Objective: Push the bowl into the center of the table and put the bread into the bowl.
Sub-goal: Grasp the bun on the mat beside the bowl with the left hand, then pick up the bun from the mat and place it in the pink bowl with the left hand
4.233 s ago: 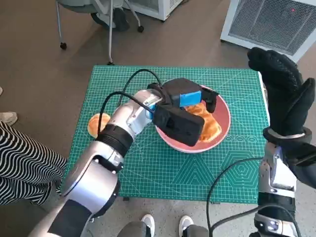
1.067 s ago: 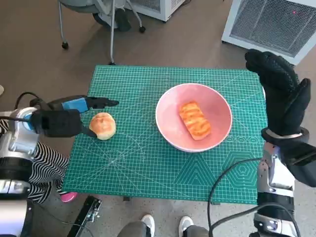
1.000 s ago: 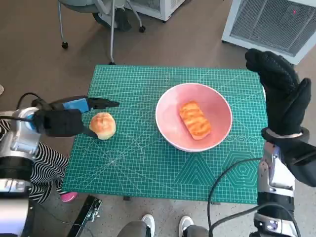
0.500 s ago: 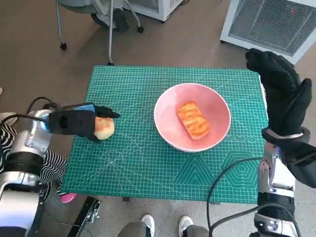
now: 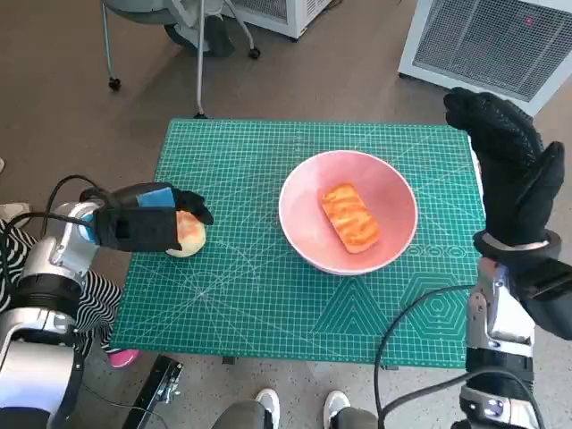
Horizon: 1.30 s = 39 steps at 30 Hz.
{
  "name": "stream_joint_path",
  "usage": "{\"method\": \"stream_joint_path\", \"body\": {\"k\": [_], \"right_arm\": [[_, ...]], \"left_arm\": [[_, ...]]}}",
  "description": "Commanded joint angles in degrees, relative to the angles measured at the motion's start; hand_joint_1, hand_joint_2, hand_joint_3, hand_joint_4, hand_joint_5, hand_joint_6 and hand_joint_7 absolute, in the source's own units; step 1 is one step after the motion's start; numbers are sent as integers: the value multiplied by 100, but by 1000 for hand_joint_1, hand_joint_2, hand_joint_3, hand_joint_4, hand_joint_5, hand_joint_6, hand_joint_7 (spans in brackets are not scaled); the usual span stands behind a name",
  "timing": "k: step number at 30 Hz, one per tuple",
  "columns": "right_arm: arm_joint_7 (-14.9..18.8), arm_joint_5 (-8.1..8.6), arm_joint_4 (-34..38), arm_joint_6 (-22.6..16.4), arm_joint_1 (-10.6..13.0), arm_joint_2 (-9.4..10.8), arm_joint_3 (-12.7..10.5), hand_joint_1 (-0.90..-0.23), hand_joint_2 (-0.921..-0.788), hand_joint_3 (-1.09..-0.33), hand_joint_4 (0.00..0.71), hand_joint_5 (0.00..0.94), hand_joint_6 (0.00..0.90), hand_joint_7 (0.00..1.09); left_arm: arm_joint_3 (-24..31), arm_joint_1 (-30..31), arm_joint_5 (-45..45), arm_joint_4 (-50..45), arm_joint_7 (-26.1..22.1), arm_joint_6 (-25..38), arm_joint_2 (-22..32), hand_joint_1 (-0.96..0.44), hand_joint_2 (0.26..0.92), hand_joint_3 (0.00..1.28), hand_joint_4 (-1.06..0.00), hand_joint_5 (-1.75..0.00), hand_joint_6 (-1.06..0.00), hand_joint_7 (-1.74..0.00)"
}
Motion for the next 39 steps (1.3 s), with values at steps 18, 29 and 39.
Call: {"method": "stream_joint_path", "body": {"k": [18, 29, 39], "right_arm": [[-28, -38, 55, 107, 80, 17, 1, -717, -921, -727, 159, 1, 63, 412], [-13, -44, 112, 108, 23, -13, -4, -715, -921, -730, 157, 0, 60, 414], [-14, -50, 80, 109, 27, 0, 18, -707, -921, -733, 157, 0, 58, 416]], "left_arm": [[1045, 37, -1156, -1694, -304, -159, 265, 4, 915, 8, -780, -1056, -689, -1113], [1270, -141, -1503, -2785, -223, 262, -156, 4, 911, 4, -785, -1048, -711, -1095], [1003, -537, -1449, -3207, -145, 373, -1046, 2, 916, 6, -785, -1058, -686, -1114]]}}
